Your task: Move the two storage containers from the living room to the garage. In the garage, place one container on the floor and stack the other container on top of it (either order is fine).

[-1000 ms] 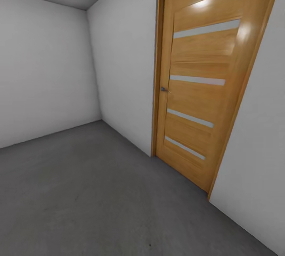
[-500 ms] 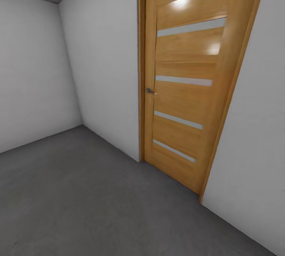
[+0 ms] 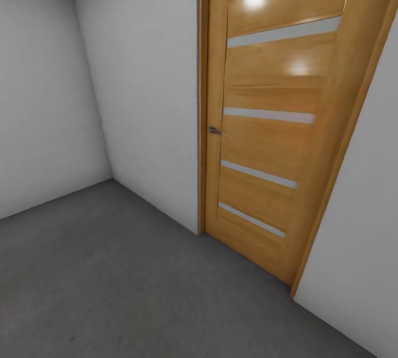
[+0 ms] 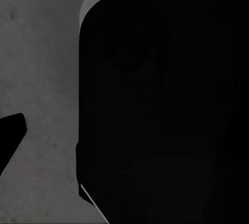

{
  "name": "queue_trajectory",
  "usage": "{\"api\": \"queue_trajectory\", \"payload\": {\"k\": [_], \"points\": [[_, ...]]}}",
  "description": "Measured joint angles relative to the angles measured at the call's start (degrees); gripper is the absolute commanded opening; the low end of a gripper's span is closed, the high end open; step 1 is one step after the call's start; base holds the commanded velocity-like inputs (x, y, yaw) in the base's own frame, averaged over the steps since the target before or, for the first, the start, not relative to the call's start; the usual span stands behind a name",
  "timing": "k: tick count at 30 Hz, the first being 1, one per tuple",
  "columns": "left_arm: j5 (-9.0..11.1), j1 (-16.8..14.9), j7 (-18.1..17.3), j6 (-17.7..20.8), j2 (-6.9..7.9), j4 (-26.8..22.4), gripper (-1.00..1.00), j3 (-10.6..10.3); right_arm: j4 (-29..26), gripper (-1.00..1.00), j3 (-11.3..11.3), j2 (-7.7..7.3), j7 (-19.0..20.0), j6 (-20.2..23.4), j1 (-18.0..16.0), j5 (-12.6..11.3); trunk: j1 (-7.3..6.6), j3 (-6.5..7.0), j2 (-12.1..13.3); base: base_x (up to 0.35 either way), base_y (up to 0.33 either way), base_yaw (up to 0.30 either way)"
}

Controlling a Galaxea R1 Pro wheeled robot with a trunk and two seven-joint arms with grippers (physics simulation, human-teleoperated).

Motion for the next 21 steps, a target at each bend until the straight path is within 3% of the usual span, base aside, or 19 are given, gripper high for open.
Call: {"api": "queue_trajectory", "payload": {"k": [9,14,21], "points": [[0.0,0.0,0.0,0.0,0.01,0.0,1.00,0.0,0.0,1.00,-0.4,0.13,0.0,-0.1,0.0,1.0,0.00,0.00,0.0,0.283,0.237,-0.047],[0.0,0.0,0.0,0.0,0.02,0.0,1.00,0.0,0.0,1.00,-0.5,0.17,0.0,0.1,0.0,0.9,0.01,0.00,0.0,0.215,0.240,-0.257],[0.0,0.0,0.0,0.0,0.01,0.0,1.00,0.0,0.1,1.00,-1.0,0.17,-0.3,-0.1,0.0,0.3,0.03,0.00,0.0,0.033,0.043,-0.292]]}}
